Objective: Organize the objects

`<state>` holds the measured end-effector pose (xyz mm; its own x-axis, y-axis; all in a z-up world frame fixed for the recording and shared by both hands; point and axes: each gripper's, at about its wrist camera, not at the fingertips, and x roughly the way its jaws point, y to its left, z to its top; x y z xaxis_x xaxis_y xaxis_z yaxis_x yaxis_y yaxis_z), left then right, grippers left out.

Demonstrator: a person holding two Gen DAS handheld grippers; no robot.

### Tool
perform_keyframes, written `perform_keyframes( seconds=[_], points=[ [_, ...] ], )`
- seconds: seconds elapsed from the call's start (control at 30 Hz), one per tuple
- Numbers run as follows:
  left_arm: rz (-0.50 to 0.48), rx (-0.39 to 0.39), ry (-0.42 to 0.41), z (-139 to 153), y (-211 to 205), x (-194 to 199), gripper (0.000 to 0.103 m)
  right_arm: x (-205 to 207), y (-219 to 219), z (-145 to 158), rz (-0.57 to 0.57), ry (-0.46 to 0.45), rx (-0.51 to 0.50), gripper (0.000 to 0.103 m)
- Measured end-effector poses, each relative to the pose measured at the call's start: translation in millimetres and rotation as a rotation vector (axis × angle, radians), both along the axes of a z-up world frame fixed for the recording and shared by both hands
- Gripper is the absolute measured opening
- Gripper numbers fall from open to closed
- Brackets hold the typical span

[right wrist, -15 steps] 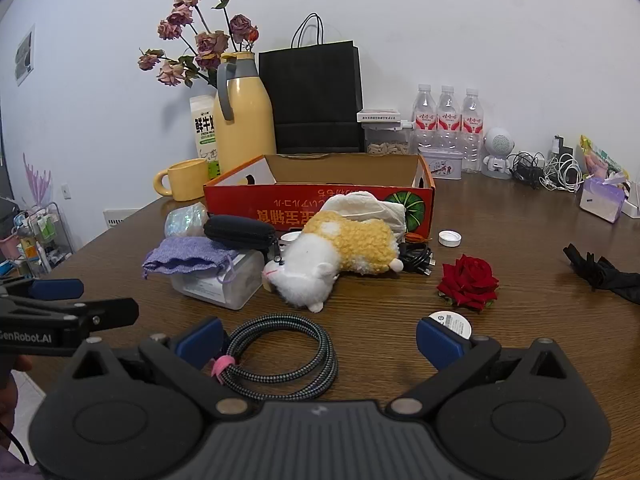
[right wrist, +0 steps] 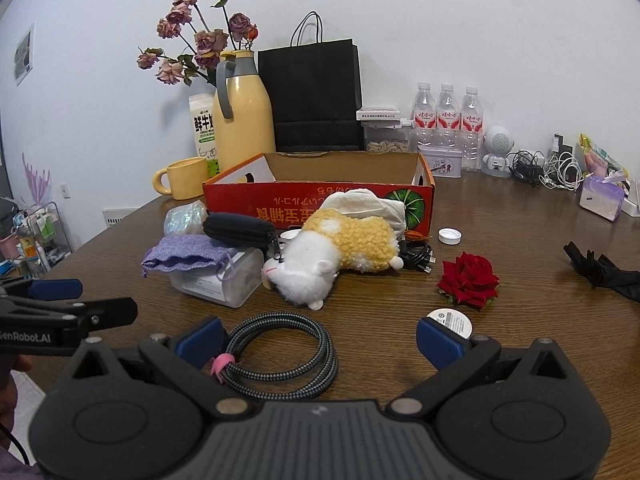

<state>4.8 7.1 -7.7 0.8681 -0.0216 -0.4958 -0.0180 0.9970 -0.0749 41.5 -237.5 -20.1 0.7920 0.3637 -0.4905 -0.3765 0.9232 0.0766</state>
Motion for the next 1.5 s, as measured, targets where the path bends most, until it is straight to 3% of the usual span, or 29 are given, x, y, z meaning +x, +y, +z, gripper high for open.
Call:
perform_keyframes(
  seconds=[1.5],
  points=[
    [0.005, -0.010, -0.005, -0.2, 1.9, -2.0, 0.103, -1.2, 6.4, -2.1, 0.001, 0.005, -0.004, 0.103]
  ],
)
